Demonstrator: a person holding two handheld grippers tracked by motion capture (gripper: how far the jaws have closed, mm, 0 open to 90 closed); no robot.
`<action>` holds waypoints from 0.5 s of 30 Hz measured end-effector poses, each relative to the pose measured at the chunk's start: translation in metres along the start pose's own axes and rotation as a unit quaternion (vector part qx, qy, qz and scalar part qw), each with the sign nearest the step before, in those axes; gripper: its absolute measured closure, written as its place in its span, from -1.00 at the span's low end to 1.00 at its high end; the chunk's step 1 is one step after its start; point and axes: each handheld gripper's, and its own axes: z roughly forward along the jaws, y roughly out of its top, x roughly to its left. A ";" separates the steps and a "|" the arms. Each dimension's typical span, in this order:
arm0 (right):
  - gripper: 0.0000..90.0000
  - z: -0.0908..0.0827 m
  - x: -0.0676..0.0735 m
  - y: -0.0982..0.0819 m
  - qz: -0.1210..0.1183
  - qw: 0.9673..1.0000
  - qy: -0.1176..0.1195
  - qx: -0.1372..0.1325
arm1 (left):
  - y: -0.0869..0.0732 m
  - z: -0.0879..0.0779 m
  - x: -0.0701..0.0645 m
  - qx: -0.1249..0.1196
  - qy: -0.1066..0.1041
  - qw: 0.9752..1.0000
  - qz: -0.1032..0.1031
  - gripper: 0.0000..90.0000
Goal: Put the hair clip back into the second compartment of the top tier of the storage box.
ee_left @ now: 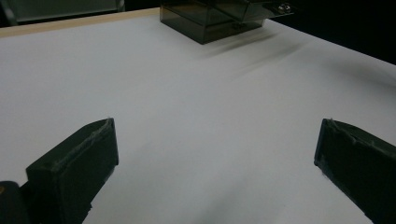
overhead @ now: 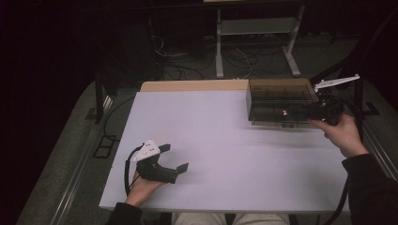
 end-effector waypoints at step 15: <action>0.61 0.001 -0.021 -0.003 0.025 1.000 -0.015 -0.006 | 0.000 0.000 0.000 0.000 0.001 1.000 0.001 -1.00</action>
